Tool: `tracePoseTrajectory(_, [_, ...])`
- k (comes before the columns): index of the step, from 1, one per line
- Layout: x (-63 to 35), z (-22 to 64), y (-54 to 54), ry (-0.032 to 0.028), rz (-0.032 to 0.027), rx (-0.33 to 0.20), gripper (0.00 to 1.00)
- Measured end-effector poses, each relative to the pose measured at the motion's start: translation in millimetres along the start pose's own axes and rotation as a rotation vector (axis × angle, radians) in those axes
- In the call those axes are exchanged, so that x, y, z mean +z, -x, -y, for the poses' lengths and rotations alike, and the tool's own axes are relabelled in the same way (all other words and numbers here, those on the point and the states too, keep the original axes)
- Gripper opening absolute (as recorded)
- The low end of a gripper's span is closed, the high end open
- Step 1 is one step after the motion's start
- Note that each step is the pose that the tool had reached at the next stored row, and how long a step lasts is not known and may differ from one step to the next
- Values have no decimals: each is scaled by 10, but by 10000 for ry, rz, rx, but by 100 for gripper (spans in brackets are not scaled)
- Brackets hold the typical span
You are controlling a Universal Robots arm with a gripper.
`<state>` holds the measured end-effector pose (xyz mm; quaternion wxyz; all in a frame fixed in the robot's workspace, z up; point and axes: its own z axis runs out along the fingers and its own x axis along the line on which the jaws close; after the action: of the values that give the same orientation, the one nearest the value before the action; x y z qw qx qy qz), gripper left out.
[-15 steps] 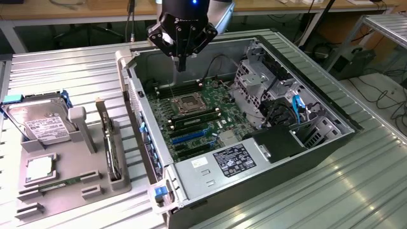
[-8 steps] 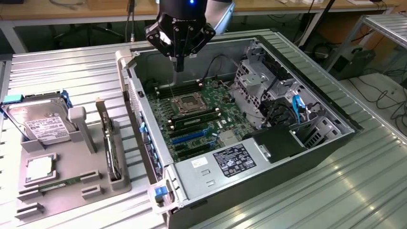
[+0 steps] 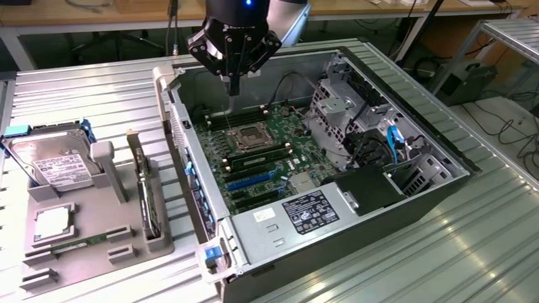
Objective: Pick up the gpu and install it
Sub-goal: 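Reach for the gpu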
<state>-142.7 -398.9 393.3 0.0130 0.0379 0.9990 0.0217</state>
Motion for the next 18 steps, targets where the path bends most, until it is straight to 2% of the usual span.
tracePoseTrajectory(18, [-2, 7, -96, 0, 1, 0, 11])
